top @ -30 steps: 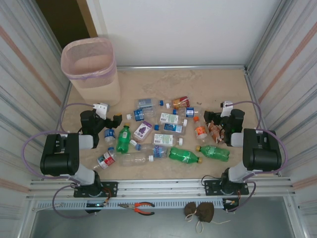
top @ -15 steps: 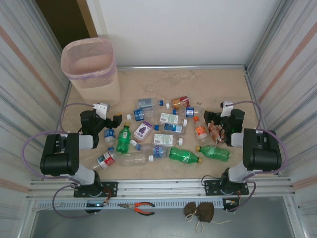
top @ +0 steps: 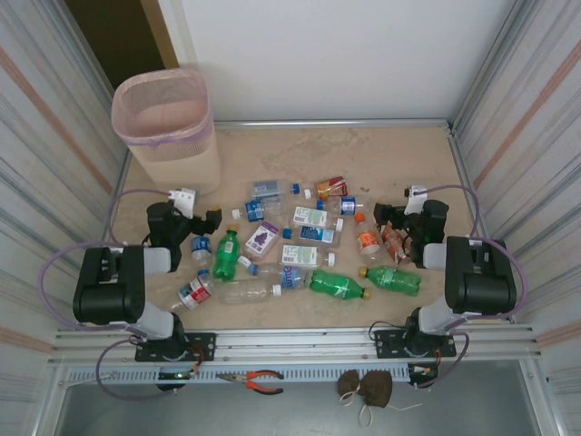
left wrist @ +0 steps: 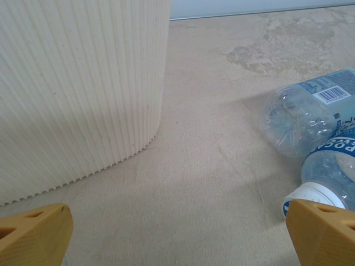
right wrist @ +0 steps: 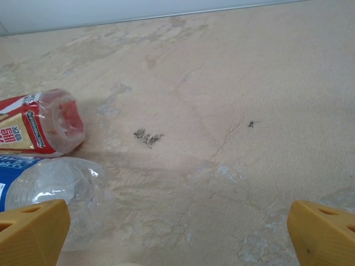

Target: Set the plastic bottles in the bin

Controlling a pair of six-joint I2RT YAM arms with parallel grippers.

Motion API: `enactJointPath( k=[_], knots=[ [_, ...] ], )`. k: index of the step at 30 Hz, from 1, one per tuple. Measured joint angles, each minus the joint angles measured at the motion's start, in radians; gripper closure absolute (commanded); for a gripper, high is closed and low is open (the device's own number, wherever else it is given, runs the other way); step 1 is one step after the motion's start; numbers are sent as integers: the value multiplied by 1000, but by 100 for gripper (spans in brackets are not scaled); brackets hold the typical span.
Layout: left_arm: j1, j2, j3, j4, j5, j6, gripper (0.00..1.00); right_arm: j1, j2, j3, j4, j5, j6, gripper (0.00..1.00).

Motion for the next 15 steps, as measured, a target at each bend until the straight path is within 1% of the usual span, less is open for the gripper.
enactJointPath(
  k=[4,8,12,15],
  knots=[
    [0,-66,19,-92,-35,-10,1,3,-35,0,-29,22,1,1],
    [0,-142,60,-205,-113,-45,1,4,-98,5,-100,41,2,1],
    [-19,-197,120,-377,-203,-99,1,5,-156,35,-215,71,5,1],
    [-39,-231,177,-536,-251,-145,1,5,-209,83,-355,102,26,1]
  ],
)
